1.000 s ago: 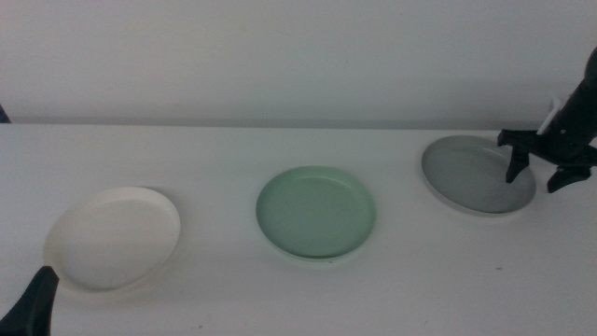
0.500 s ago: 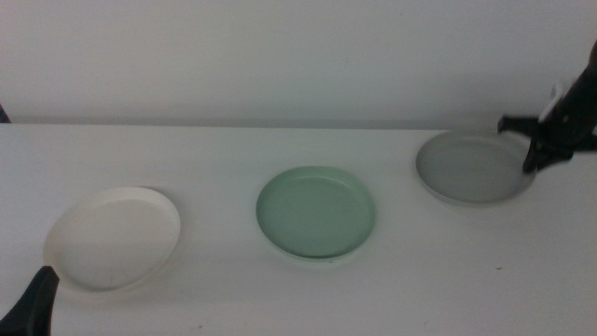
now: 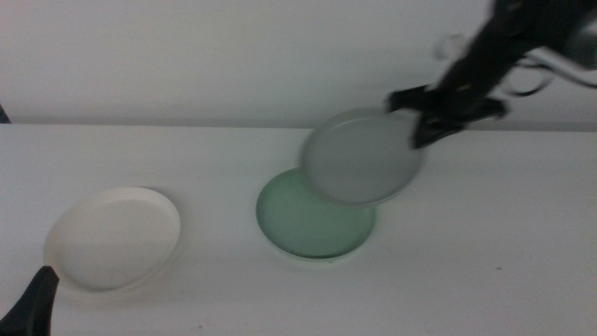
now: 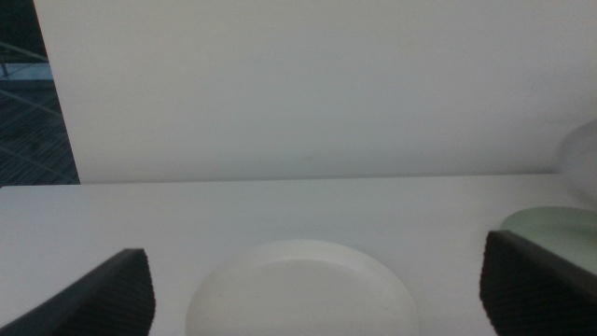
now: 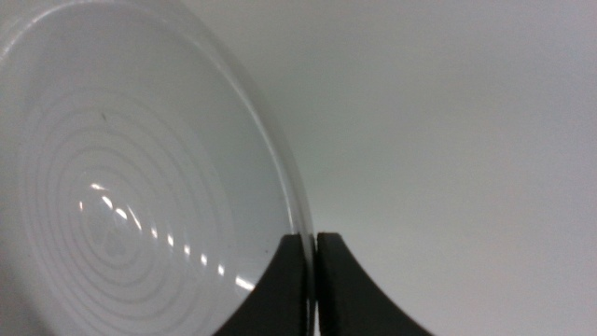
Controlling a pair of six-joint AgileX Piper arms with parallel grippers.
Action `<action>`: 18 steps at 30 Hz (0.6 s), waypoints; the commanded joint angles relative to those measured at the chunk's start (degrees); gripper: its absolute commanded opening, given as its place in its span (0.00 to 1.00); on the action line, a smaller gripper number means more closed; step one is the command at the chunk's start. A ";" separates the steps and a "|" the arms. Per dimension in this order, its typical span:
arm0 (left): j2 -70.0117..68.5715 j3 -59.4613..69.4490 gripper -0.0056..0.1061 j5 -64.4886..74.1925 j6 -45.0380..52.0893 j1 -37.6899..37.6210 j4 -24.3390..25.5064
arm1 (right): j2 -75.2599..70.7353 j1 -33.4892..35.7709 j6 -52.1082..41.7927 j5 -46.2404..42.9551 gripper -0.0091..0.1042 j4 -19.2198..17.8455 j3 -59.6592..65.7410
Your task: Stack the three bowls on top of each other.
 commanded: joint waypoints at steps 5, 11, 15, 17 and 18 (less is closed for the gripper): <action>-2.35 2.30 0.89 -0.87 -0.17 0.07 -0.40 | 3.76 6.15 1.65 -6.60 0.06 0.60 -0.04; -2.35 2.30 0.89 -0.87 -0.17 0.07 -0.40 | 6.38 7.08 2.37 -6.88 0.06 1.60 -0.04; -2.35 2.30 0.89 -0.87 -0.17 0.07 -0.40 | 7.21 7.08 1.28 -7.15 0.06 3.58 -0.04; -2.35 2.30 0.89 -0.87 -0.17 0.07 -0.40 | 7.34 7.18 1.15 -7.15 0.06 3.80 -0.04; -2.35 2.30 0.89 -0.87 -0.17 0.07 -0.40 | 7.34 7.18 1.15 -7.04 0.06 3.80 -0.04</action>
